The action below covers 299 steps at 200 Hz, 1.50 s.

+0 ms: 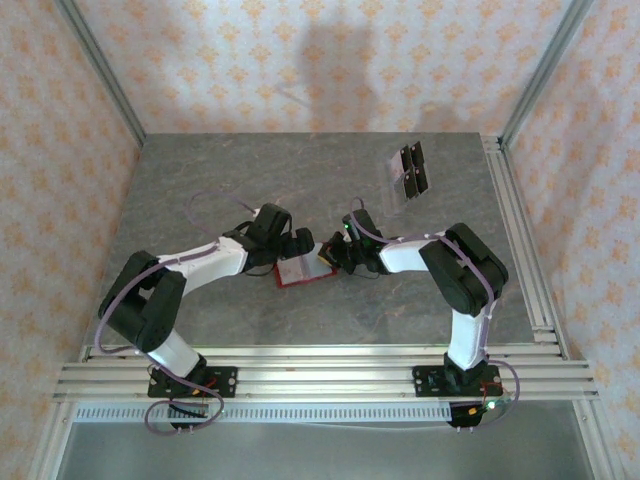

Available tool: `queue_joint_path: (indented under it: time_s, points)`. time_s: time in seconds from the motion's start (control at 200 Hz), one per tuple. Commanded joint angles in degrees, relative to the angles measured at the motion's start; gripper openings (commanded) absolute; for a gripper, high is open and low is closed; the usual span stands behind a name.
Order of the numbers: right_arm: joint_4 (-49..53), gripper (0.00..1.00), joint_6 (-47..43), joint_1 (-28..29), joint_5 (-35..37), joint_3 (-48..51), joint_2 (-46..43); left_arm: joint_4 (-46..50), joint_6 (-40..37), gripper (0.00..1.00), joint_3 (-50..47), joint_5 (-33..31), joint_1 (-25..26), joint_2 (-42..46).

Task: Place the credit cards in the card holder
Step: Close the card holder at the center of the table.

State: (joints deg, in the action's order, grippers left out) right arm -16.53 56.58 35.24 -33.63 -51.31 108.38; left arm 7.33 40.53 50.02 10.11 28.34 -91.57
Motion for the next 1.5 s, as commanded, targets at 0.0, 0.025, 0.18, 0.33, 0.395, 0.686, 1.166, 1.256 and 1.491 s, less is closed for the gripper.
queue_joint_path:
  time_s: [0.0, 0.025, 0.18, 0.33, 0.395, 0.686, 1.166, 1.256, 1.491]
  points:
    - [7.68, 0.00, 0.08, -0.70, 9.15, 2.97, 2.11, -2.63, -0.10, 1.00, -0.78, 0.34, -0.60, -0.78]
    - [7.70, 0.00, 0.11, -0.70, 9.20, 3.05, 2.07, -2.74, -0.10, 1.00, -0.87, 0.31, -0.53, -0.93]
    - [7.57, 0.00, 0.38, -0.70, 9.84, 3.56, 1.50, -2.96, 0.07, 1.00, -2.31, -0.23, -0.62, -1.07]
    - [7.51, 0.00, 0.64, -0.70, 9.90, 3.84, 1.60, -2.59, 0.08, 1.00, -3.60, -2.40, -0.61, -0.43]
    - [7.65, 0.00, 0.79, -0.68, 10.25, 4.31, 1.26, -2.75, 0.07, 1.00, -3.76, -2.45, -0.58, -0.67]
    - [6.45, 0.00, 3.38, -0.36, 13.25, 8.96, -2.59, -3.12, -1.28, 1.00, -1.46, -2.30, -0.61, -2.82]
    - [-1.16, 0.00, 11.99, 1.00, 18.52, 10.09, -1.46, 2.44, -5.15, 1.00, 4.33, -1.23, -1.71, -2.11]
    - [-3.02, 0.00, 13.08, 0.98, 18.22, 10.09, -0.87, 3.59, -5.54, 1.00, 3.83, -1.32, -1.91, -0.74]
    - [-2.63, 0.02, 7.62, 0.97, 11.76, 5.90, -3.38, 4.94, -5.73, 1.00, 1.73, -1.38, -2.46, 2.15]
